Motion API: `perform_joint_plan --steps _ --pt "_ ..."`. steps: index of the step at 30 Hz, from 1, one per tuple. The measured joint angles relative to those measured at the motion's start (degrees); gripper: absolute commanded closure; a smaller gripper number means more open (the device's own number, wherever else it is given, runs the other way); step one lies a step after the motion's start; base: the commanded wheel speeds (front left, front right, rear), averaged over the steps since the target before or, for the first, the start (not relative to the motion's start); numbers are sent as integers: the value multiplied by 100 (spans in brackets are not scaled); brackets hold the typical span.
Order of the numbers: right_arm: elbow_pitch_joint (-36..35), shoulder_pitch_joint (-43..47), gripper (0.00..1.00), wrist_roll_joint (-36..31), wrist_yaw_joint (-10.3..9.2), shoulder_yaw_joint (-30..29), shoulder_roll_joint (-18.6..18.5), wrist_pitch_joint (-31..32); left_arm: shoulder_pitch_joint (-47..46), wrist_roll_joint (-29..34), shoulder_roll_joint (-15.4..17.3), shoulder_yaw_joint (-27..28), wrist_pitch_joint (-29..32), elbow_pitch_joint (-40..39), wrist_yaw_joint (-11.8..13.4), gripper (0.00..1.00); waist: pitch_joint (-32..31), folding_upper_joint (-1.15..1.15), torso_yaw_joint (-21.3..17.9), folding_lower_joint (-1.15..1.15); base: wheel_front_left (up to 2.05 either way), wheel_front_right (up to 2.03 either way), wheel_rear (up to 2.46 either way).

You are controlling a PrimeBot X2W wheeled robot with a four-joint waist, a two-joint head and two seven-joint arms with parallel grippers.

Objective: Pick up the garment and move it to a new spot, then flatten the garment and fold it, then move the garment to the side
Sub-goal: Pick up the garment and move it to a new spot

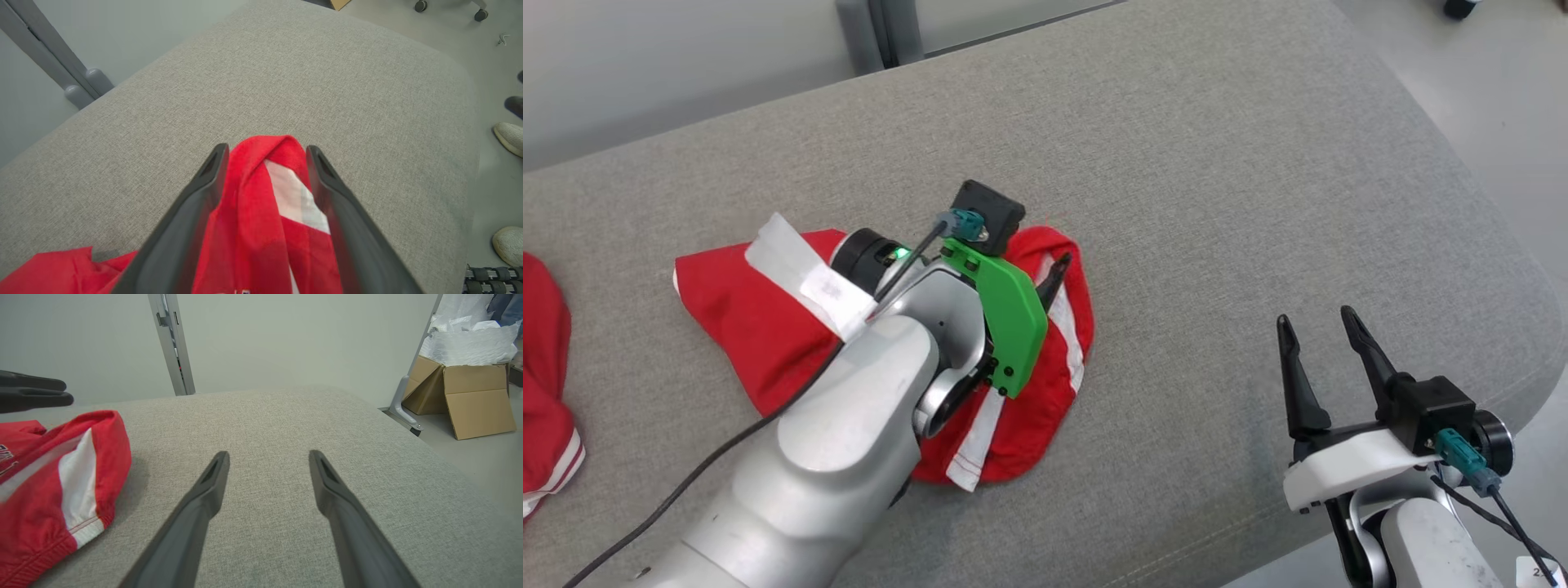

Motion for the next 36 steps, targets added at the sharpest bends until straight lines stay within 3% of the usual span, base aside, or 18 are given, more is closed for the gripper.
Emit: perform_joint_plan --steps 5,13,23,31,36 --pt "60 -14 0 -7 91 -63 -2 0 -3 160 -118 -56 -304 15 22 0 -49 0 27 0 0 0 0" --pt "119 89 0 -9 205 -175 -145 0 247 60 -183 33 -931 -439 136 0 -225 0 468 0 0 0 0" --pt "196 410 0 -21 278 -200 -198 0 1482 -365 -165 -717 -639 -868 -109 0 -490 0 1174 0 0 0 0" --pt "232 546 0 -79 352 -111 -169 0 1976 -296 240 -779 -549 -977 -46 0 -666 0 1639 0 0 0 0" --pt "247 547 0 -124 421 2 -160 0 2092 -183 318 -770 -687 -998 56 0 -739 0 1746 0 0 0 0"
